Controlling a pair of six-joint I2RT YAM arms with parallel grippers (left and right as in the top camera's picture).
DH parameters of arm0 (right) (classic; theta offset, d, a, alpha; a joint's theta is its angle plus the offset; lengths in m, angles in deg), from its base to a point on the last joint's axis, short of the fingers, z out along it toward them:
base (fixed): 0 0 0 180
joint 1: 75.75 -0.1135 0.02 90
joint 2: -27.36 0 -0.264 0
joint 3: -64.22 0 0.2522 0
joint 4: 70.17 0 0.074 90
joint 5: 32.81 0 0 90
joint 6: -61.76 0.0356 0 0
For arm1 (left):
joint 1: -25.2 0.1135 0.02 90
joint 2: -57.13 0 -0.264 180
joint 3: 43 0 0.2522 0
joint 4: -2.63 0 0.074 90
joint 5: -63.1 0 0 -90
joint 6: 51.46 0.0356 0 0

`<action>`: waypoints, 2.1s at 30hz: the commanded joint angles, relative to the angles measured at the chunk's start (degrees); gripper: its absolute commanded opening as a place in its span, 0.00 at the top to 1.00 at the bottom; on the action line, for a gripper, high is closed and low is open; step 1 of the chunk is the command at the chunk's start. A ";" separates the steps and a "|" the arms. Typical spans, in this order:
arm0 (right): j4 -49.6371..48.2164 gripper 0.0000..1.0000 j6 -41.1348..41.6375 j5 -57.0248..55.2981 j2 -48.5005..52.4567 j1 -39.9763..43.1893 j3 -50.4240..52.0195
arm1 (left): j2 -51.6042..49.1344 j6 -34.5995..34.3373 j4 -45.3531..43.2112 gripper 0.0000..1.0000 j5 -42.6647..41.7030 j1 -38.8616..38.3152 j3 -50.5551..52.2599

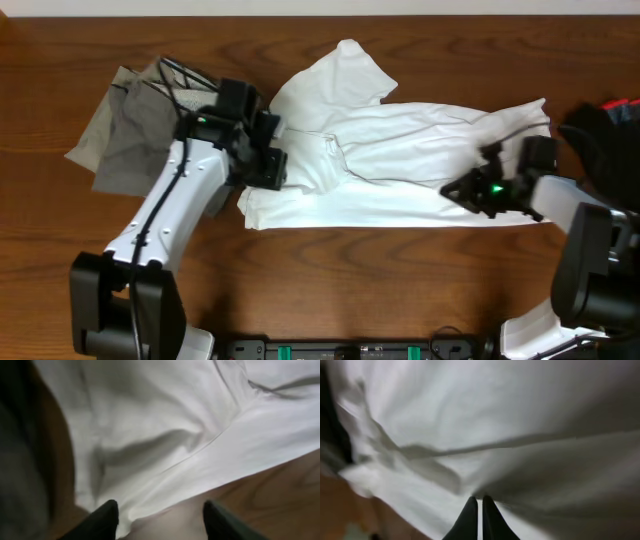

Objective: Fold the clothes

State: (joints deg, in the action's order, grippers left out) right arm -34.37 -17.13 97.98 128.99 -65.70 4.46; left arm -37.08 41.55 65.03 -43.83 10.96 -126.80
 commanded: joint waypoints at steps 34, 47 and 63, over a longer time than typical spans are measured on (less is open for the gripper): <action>4.31 0.94 -15.67 -1.90 -0.57 -18.51 -6.08 | -5.07 2.10 -9.14 0.73 15.08 -0.57 11.82; -7.74 0.94 -7.69 -24.13 -0.35 -22.75 -4.87 | -6.40 2.71 -13.44 0.94 16.17 -0.57 16.41; -9.64 0.94 -2.97 -29.59 -4.33 -18.23 -7.02 | -6.25 2.62 -13.22 0.83 16.52 -0.57 15.63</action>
State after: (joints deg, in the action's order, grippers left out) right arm -46.17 -21.65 67.30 128.42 -86.75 -0.83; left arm -42.63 44.15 51.68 -28.58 10.35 -111.48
